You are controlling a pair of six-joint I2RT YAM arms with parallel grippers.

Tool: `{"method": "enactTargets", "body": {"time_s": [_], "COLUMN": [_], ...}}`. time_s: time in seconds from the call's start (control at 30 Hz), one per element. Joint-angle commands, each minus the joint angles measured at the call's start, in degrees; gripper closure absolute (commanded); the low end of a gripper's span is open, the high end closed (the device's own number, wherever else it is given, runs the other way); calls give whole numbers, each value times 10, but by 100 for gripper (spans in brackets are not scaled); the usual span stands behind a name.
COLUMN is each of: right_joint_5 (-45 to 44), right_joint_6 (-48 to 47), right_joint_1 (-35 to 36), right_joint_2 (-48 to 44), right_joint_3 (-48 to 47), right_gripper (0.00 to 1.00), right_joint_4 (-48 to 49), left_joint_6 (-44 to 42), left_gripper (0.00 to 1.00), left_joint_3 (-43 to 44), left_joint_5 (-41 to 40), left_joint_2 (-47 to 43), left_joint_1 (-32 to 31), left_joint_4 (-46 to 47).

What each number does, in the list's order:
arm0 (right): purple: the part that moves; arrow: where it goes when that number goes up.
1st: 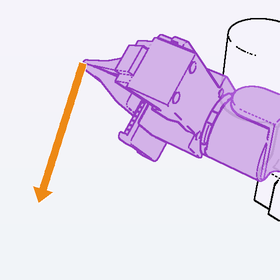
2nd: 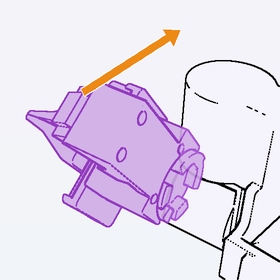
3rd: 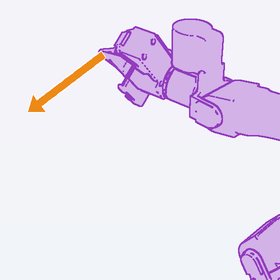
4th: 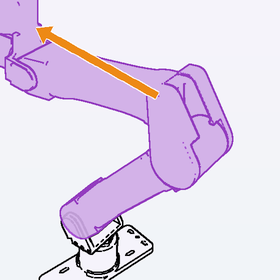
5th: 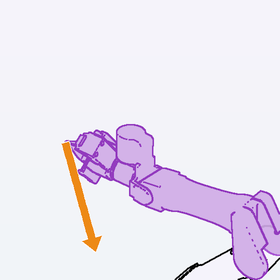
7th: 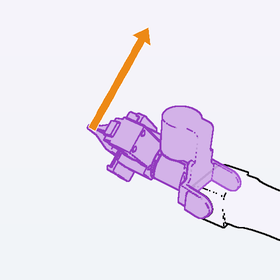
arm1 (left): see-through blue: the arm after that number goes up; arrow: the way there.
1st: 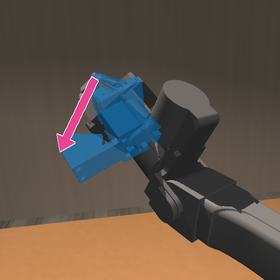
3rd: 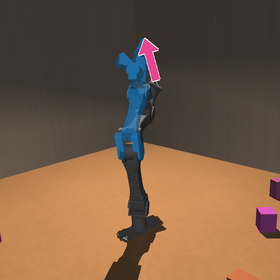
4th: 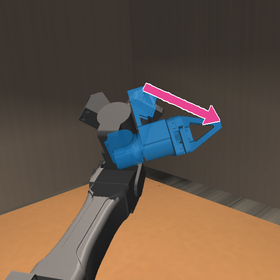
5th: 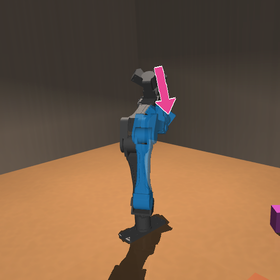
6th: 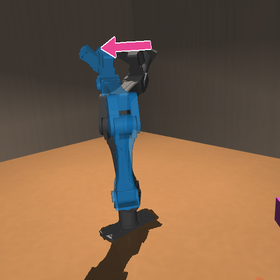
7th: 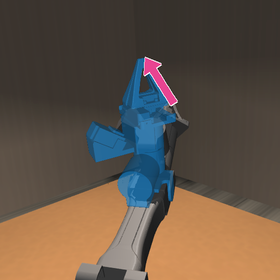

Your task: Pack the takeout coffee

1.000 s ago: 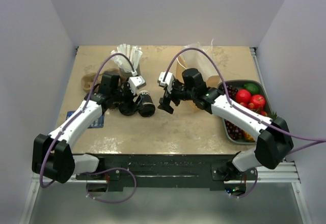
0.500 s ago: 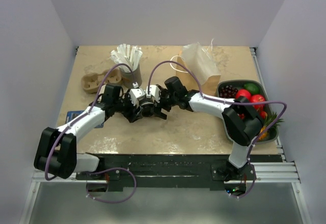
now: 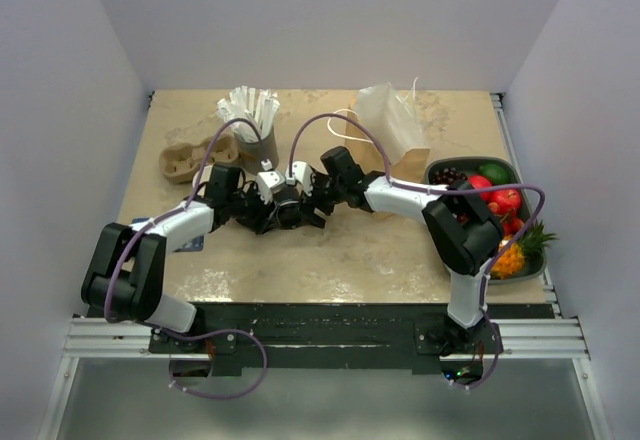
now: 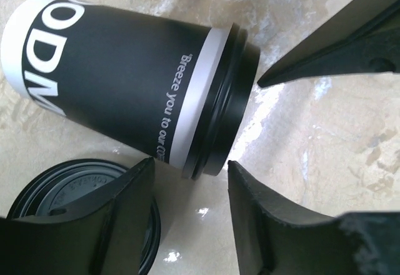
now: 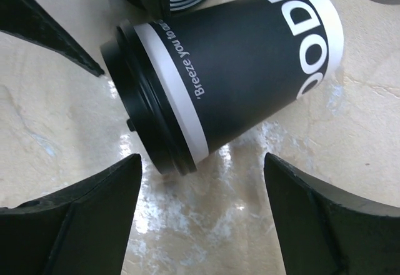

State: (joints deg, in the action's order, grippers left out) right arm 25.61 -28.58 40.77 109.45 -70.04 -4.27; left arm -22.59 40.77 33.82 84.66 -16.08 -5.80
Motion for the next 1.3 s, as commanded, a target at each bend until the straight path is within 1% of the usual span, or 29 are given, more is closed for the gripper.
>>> {"method": "enactTargets", "body": {"time_s": [0.0,0.07,0.1,0.17,0.2,0.23,0.37,0.47,0.6,0.7,0.73,0.77,0.83,0.87,1.0,1.1,1.23,1.27], "right_joint_5": [73,83,90,101,111,115,120,117,126,143,147,151,160,162,173,176,174,172], "right_joint_6": [13,19,21,30,33,40,87,121,159,171,175,179,193,201,240,257,281,303], "right_joint_1": [28,28,28,29,29,29,28,29,28,28,28,28,29,29,28,29,29,29], "right_joint_2": [-1,6,8,10,8,7,-7,-19,-48,-65,-66,-65,-62,-64,-80,-90,-96,-98], "right_joint_3": [-38,-47,-50,-58,-61,-64,-88,-96,-98,-119,-127,-143,-156,-160,-151,-143,-125,-115], "right_gripper": [22,26,32,40,42,43,55,59,59,59,59,60,60,60,60,60,60,60], "right_joint_4": [59,54,50,44,44,23,-13,-36,-63,-116,-153,-171,-215,-223,-243,-260,-275,-274], "left_joint_6": [5,7,12,19,27,32,63,101,141,148,153,158,169,174,178,198,248,257], "left_gripper": [48,53,54,57,58,59,62,64,65,65,65,65,65,65,65,65,64,64], "left_joint_3": [26,26,26,26,27,28,39,46,70,91,93,94,100,101,108,105,86,83], "left_joint_5": [47,59,61,71,77,84,121,142,169,200,207,229,247,264,285,303,326,338], "left_joint_2": [10,12,13,13,12,10,-2,-14,-27,-24,-23,-22,-18,-18,-13,-9,-8,-7], "left_joint_1": [-15,-15,-15,-13,-12,-9,-4,1,7,11,11,12,12,12,12,12,12,12], "left_joint_4": [43,43,43,43,42,39,9,-4,-40,-84,-91,-97,-109,-112,-139,-142,-109,-93]}}
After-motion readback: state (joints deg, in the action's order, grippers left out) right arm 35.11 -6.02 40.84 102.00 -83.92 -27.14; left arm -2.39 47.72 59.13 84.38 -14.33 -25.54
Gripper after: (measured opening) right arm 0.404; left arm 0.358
